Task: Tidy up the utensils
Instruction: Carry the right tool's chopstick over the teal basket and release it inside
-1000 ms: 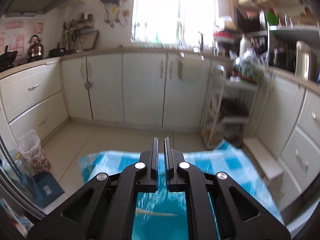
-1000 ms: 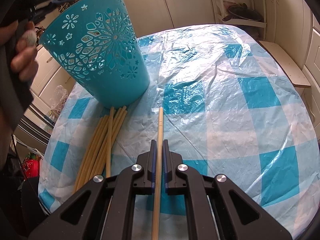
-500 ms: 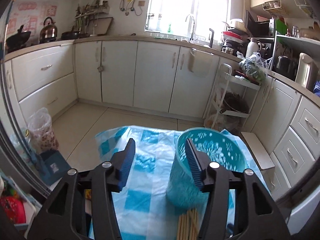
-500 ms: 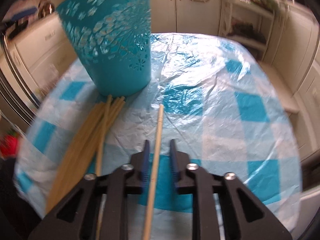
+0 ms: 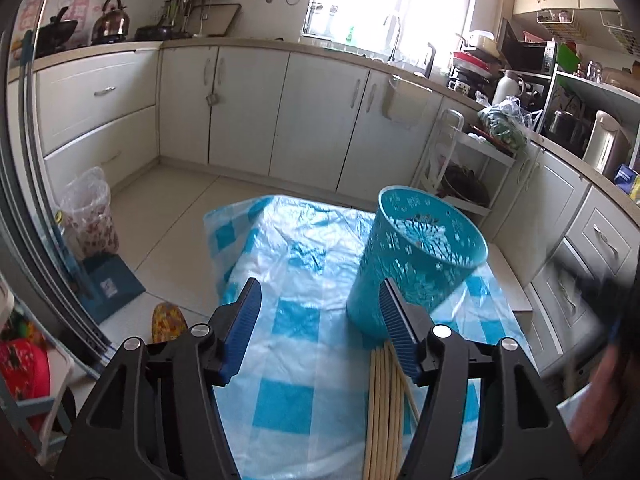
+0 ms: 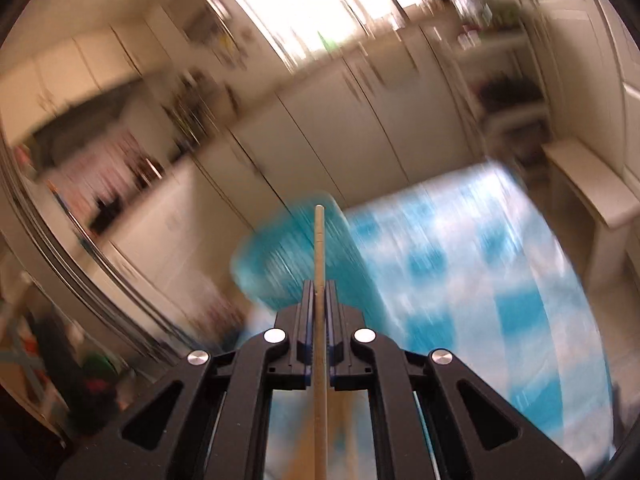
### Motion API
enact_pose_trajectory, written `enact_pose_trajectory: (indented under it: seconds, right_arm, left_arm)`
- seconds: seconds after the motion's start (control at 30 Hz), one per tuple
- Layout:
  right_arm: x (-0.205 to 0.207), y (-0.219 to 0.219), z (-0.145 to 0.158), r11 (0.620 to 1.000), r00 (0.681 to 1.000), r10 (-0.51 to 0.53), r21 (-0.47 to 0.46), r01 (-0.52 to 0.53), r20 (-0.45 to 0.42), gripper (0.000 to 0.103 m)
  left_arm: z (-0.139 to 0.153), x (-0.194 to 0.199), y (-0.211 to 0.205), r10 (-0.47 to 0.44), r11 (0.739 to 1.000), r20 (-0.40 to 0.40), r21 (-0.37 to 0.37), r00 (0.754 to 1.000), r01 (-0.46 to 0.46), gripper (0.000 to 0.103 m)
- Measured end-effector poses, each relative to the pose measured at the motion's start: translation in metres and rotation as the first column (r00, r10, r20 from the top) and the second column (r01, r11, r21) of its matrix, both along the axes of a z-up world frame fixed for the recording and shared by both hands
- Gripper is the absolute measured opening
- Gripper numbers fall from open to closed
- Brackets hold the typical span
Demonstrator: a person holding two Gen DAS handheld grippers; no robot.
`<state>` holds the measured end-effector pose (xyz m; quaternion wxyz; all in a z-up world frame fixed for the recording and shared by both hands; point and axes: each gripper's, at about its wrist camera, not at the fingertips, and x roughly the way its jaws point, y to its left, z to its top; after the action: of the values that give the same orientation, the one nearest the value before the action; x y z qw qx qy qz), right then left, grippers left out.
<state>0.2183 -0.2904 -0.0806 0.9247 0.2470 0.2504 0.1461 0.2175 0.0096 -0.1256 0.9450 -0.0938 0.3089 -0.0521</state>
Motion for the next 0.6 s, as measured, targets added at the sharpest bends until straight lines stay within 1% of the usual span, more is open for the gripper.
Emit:
enact_pose_trajectory:
  seconds: [0.07, 0.17, 0.27, 0.33, 0.43, 0.47, 0.53, 0.6]
  right_arm:
    - [0.019, 0.010, 0.024, 1.000, 0.994, -0.011, 0.008, 0.010, 0.104, 0.006]
    - [0.049, 0.024, 0.039, 0.999, 0.977, -0.048, -0.002, 0.049, 0.209, 0.006]
    - [0.072, 0.035, 0.034, 0.994, 0.965, -0.096, -0.028, 0.106, 0.245, 0.006]
    - [0.089, 0.040, 0.025, 0.987, 0.960, -0.134, -0.052, 0.151, 0.247, 0.006]
    - [0.110, 0.043, 0.009, 0.983, 0.969, -0.157, -0.064, 0.172, 0.190, 0.006]
    - [0.118, 0.044, 0.002, 0.983, 0.974, -0.157, -0.073, 0.171, 0.163, 0.006]
    - [0.122, 0.044, -0.002, 0.984, 0.981, -0.146, -0.083, 0.157, 0.127, 0.007]
    - [0.120, 0.047, -0.006, 0.984, 0.985, -0.133, -0.101, 0.144, 0.112, 0.007]
  left_arm:
    - [-0.002, -0.005, -0.003, -0.010, 1.000, -0.004, -0.005, 1.000, 0.010, 0.059]
    - [-0.004, -0.009, -0.007, -0.024, 1.000, -0.005, -0.010, 1.000, 0.024, 0.059]
    - [-0.003, -0.012, -0.009, -0.024, 0.999, -0.002, -0.021, 1.000, 0.024, 0.059]
    - [-0.003, -0.013, -0.010, -0.027, 0.999, -0.004, -0.032, 1.000, 0.027, 0.060]
    - [-0.006, -0.011, -0.010, -0.031, 0.999, -0.010, -0.040, 0.999, 0.031, 0.060]
    - [-0.007, -0.010, -0.009, -0.032, 0.999, -0.013, -0.043, 0.999, 0.032, 0.060]
    - [-0.009, -0.008, -0.008, -0.033, 0.998, -0.019, -0.050, 0.999, 0.032, 0.060]
    - [-0.011, -0.005, -0.008, -0.033, 0.998, -0.025, -0.057, 0.999, 0.032, 0.060]
